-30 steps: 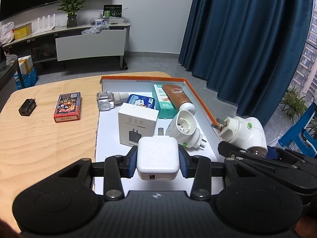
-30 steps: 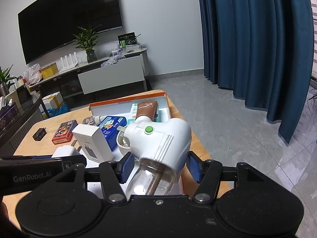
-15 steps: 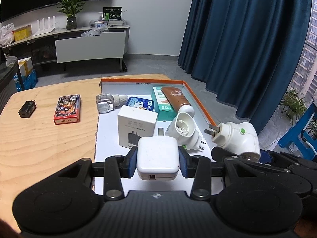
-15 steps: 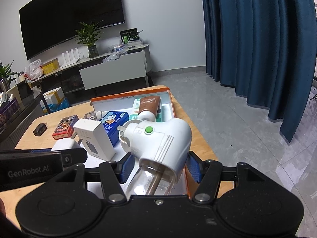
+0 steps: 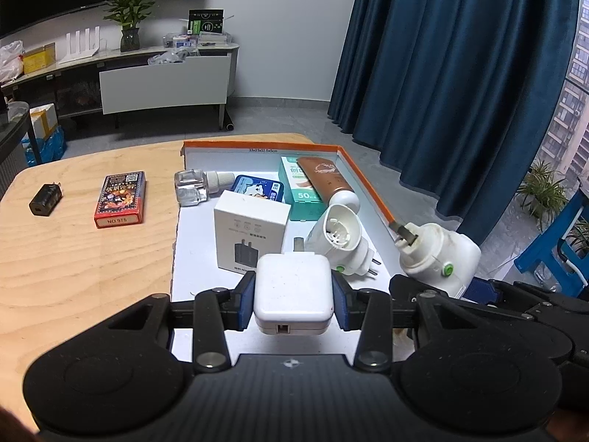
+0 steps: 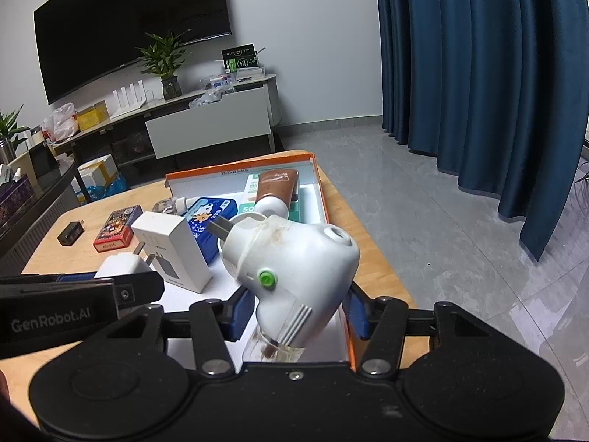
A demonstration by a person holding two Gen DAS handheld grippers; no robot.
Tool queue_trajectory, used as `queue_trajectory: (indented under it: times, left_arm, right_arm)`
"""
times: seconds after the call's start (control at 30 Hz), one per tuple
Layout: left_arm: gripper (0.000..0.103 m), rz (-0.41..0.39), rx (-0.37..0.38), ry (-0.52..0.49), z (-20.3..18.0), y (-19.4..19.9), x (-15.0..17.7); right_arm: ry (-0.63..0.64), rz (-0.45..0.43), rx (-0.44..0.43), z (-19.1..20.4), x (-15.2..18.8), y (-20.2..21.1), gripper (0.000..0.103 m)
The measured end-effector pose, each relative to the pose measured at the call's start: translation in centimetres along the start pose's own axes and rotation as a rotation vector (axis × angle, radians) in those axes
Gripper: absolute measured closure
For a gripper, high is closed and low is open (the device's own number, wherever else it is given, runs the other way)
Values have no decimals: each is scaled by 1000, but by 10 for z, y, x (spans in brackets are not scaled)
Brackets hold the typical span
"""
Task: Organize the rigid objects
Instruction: 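Open the right gripper while the left lowers the white charger into the lid and opens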
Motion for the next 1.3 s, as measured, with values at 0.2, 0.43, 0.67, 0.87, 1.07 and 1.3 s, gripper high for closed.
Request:
queue_trajectory:
  times: [0.2, 0.43, 0.67, 0.87, 1.07, 1.3]
  left_arm:
    - [60, 0, 6, 0, -2, 0, -1]
    - [60, 9, 15, -13, -6, -3, 2]
    - [60, 6, 15, -13, -9, -4, 1]
    - [60, 27, 17, -8, -10, -7, 3]
    - [60, 17, 15, -18, -15, -6, 2]
    - [58, 3, 2, -19, -14, -6, -1]
  right_arm:
    - [-2, 10, -2, -1, 0, -1, 39]
    - [1, 2, 17, -1, 0, 5, 36]
    - [-14, -24, 41, -5, -1, 13, 33]
    - [-14, -48, 83, -13, -5, 24, 26]
    - [-10, -58, 94, -17, -8, 32, 25]
    - [6, -63, 97, -13, -11, 35, 25]
Point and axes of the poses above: each gripper's, at about its wrist camera, not at the fingertips, and y roughly against the way its jaws point, z to its left, x to its underside, the point moved 4 cm from there along -y, roughly the way its jaws point, and after that the axes turned 8 degrees about y, right-handed, at the moved point
